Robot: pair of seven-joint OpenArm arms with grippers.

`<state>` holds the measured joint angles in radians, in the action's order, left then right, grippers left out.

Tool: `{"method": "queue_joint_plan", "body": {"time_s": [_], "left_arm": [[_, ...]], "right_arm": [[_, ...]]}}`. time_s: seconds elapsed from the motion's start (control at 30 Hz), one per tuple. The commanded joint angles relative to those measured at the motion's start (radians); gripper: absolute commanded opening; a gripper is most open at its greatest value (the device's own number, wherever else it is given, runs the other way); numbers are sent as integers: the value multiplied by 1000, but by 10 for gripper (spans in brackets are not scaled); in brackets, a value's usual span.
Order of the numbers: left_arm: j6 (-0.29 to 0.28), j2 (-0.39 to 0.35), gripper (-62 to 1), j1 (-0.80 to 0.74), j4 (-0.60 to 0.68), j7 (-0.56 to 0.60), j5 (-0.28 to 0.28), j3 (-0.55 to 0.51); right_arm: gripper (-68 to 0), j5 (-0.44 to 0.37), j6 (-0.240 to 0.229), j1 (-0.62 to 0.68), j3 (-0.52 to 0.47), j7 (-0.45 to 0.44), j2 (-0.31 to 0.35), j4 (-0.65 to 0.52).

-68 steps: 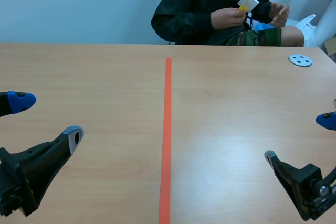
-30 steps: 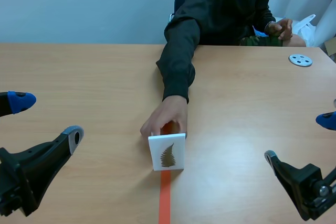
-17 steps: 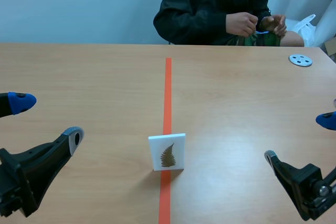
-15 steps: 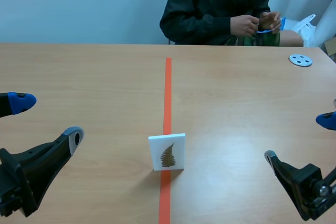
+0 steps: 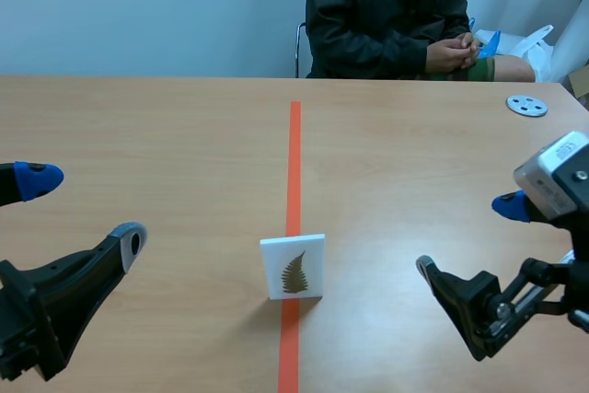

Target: Sort the leaf by its shape. The table is split by an orange tape line. A compound leaf with several leaflets goes to the left side, a simple leaf with one blade goes to the right side. Return to the home posture when a red brick is placed on the table.

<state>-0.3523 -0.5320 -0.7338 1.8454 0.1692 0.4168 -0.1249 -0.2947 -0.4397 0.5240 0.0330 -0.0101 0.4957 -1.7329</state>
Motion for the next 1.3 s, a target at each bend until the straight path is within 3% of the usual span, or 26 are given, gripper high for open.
{"method": "queue_joint_plan", "body": {"time_s": [0.0, 0.27, 0.47, 0.8, 1.1, 1.27], "left_arm": [[-2, 5, 14, 3, 13, 18, 6, 5], [-2, 6, 14, 3, 13, 18, 6, 5], [-2, 5, 14, 3, 13, 18, 6, 5], [-2, 5, 14, 3, 13, 18, 6, 5], [-2, 5, 14, 3, 13, 18, 6, 5], [-2, 5, 14, 3, 13, 18, 6, 5]], "right_arm": [[4, -4, -24, -37, 23, -23, 8, 24], [4, -3, -88, -191, 182, -121, 6, 200], [4, 7, -111, -301, 268, -186, -58, 330], [4, 172, -114, -441, 436, -290, -170, 498], [4, 304, 11, -508, 557, -342, -237, 600], [4, 345, 33, -533, 598, -372, -261, 650]]}}
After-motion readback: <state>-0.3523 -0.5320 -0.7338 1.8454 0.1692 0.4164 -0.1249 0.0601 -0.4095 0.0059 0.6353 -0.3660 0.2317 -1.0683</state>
